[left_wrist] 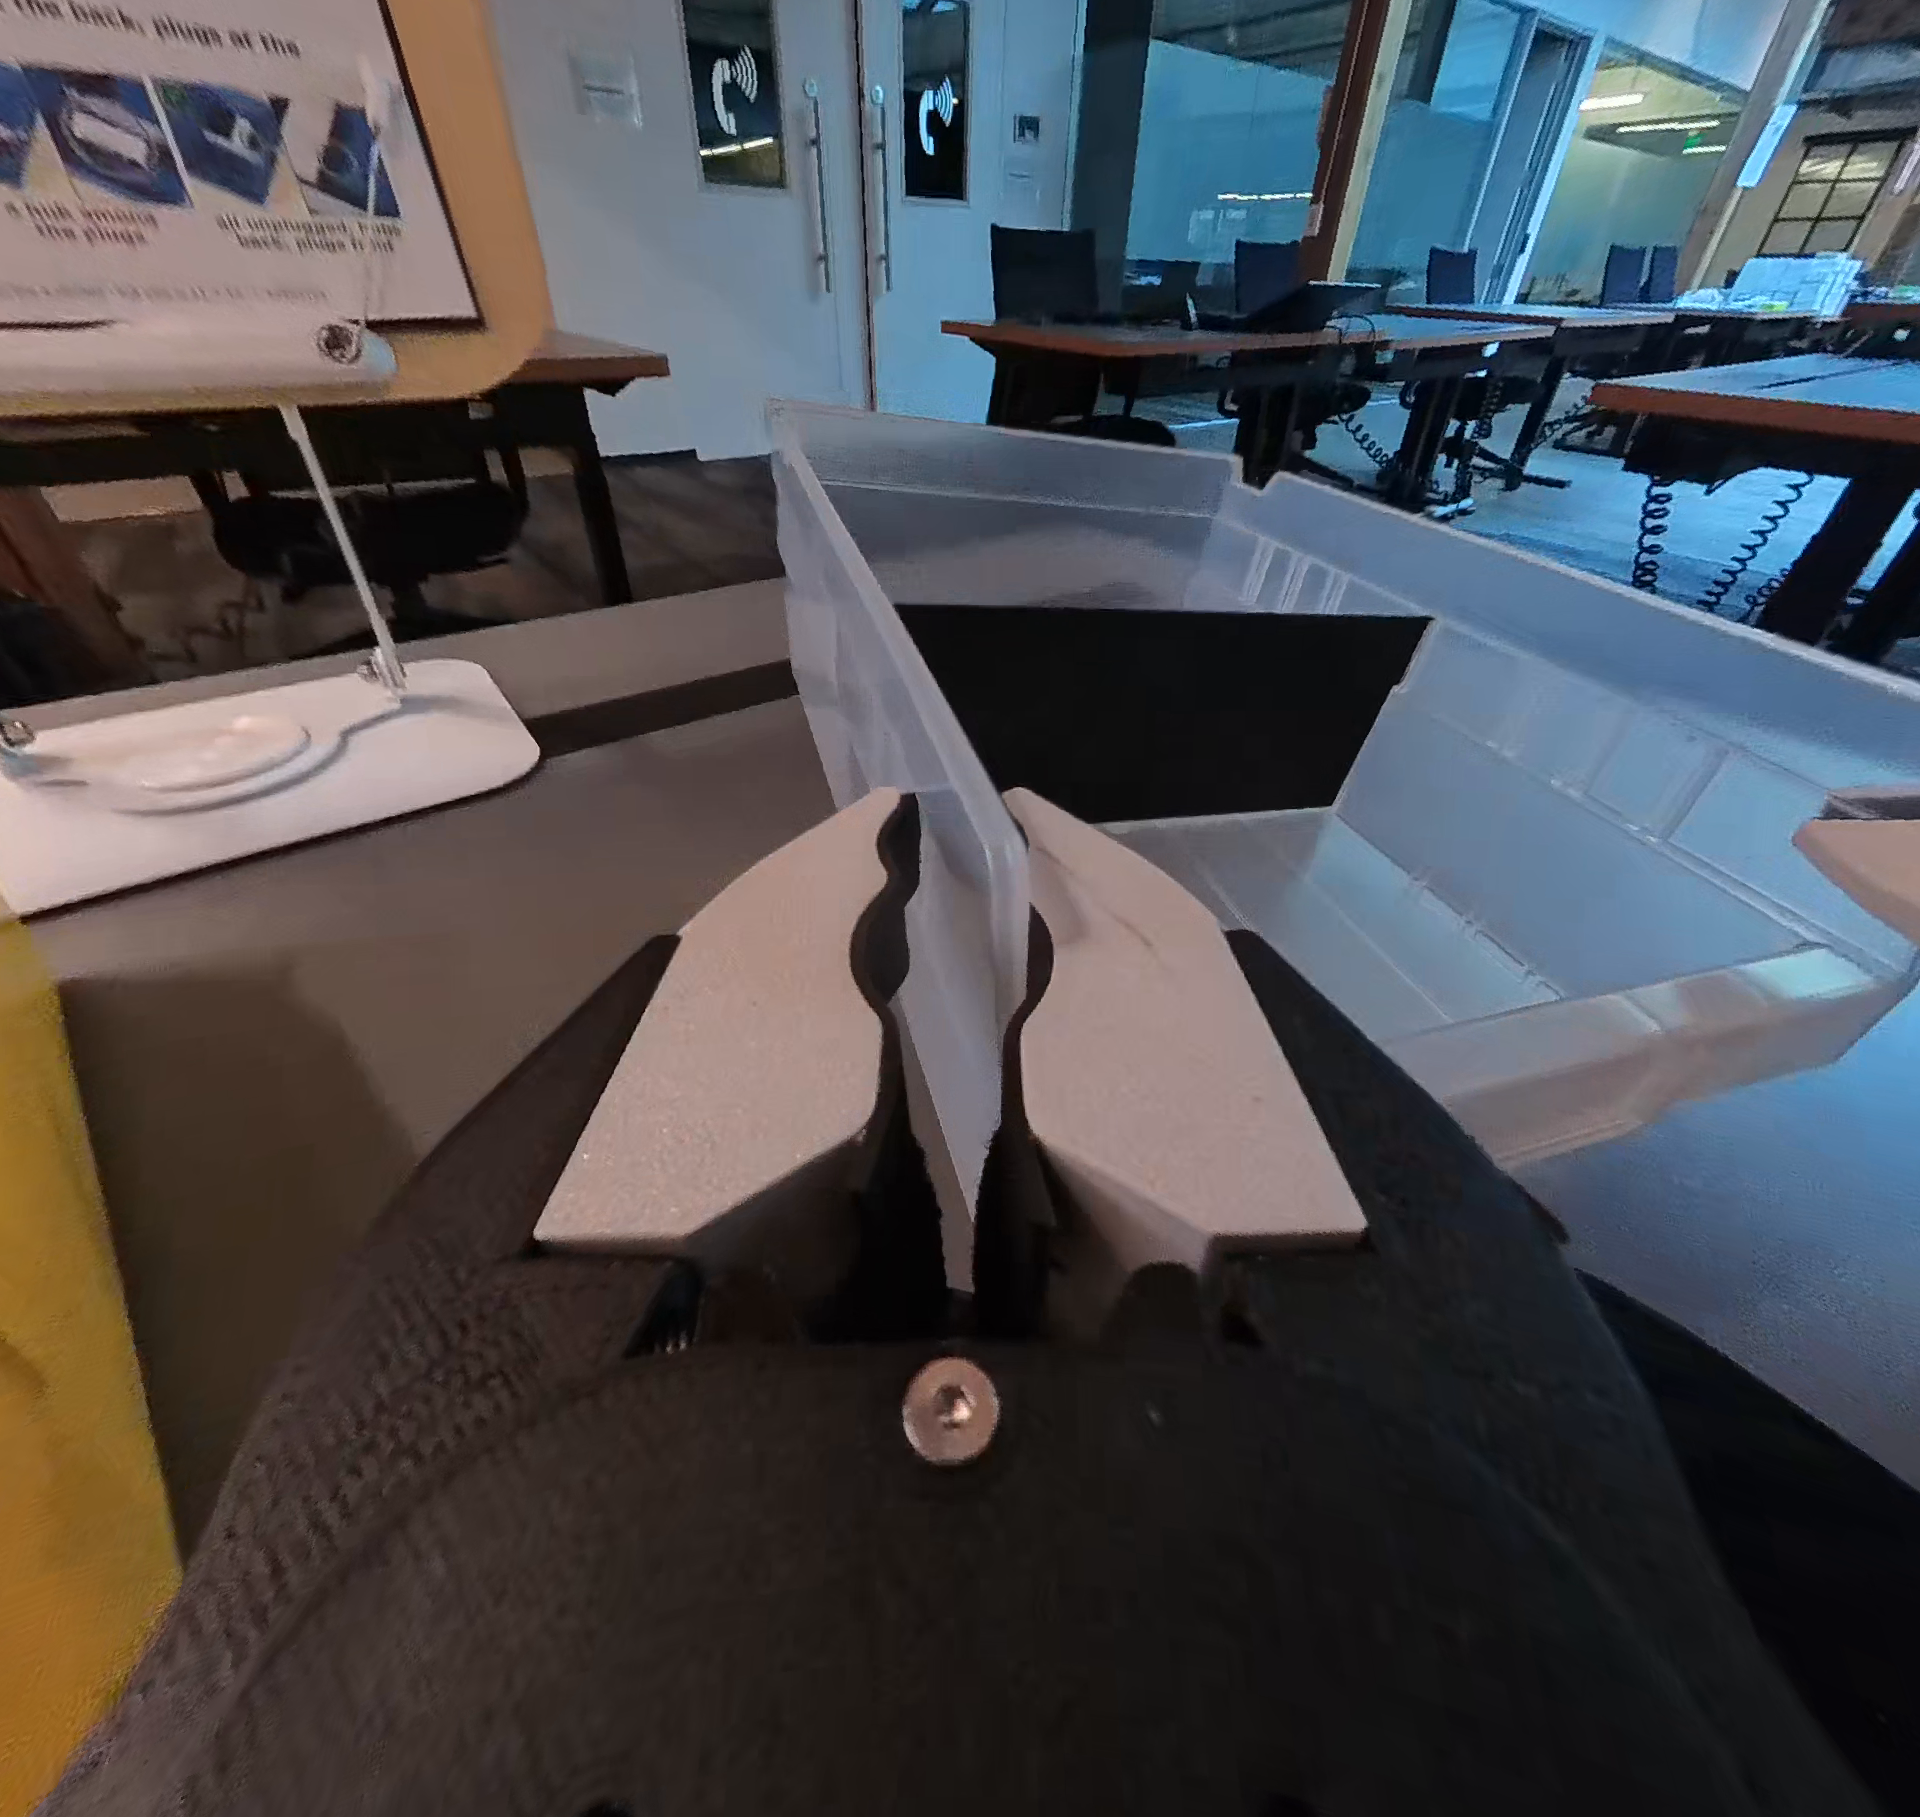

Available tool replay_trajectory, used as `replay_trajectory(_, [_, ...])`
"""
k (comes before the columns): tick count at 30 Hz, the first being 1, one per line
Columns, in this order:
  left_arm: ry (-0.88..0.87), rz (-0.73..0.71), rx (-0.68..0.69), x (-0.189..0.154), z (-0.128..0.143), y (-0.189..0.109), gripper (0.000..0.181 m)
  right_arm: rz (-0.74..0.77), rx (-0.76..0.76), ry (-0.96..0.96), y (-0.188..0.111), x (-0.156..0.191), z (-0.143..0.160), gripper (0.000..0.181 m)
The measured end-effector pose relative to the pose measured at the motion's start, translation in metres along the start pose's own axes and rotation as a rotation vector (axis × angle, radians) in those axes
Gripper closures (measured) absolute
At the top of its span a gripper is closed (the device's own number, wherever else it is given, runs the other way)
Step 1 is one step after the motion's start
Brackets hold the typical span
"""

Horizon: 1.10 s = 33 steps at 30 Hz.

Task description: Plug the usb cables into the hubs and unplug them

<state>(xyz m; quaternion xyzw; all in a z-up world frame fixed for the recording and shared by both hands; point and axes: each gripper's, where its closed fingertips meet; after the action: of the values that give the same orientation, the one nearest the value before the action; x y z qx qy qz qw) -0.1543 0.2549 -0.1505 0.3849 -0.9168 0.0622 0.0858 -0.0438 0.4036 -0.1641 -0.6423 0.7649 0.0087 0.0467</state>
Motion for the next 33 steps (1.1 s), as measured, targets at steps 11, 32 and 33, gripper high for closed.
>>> replay_trajectory(11, [-0.064, 0.073, 0.043, -0.006, 0.016, 0.006, 0.164, 0.024, 0.009, -0.006, 0.002, -0.004, 0.002, 0.171])
replay_trajectory(32, [0.699, 0.201, 0.551, 0.086, 0.077, -0.153, 0.121, -0.532, 0.192, -0.627, -0.014, 0.102, 0.009, 0.109])
replay_trajectory(33, [0.71, 0.221, 0.606, 0.093, 0.089, -0.16, 0.125, -0.529, 0.221, -0.702, -0.01, 0.109, 0.017, 0.112])
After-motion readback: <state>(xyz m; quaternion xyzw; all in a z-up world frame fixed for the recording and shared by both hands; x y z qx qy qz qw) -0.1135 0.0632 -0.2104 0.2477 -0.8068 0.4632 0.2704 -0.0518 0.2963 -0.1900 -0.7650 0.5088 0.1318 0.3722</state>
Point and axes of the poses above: each gripper's, where its closed fingertips meet, y out along the fingers, z out of its underside, x = y × z across the jaws, and after that the axes turned 13 degrees about y, right-handed
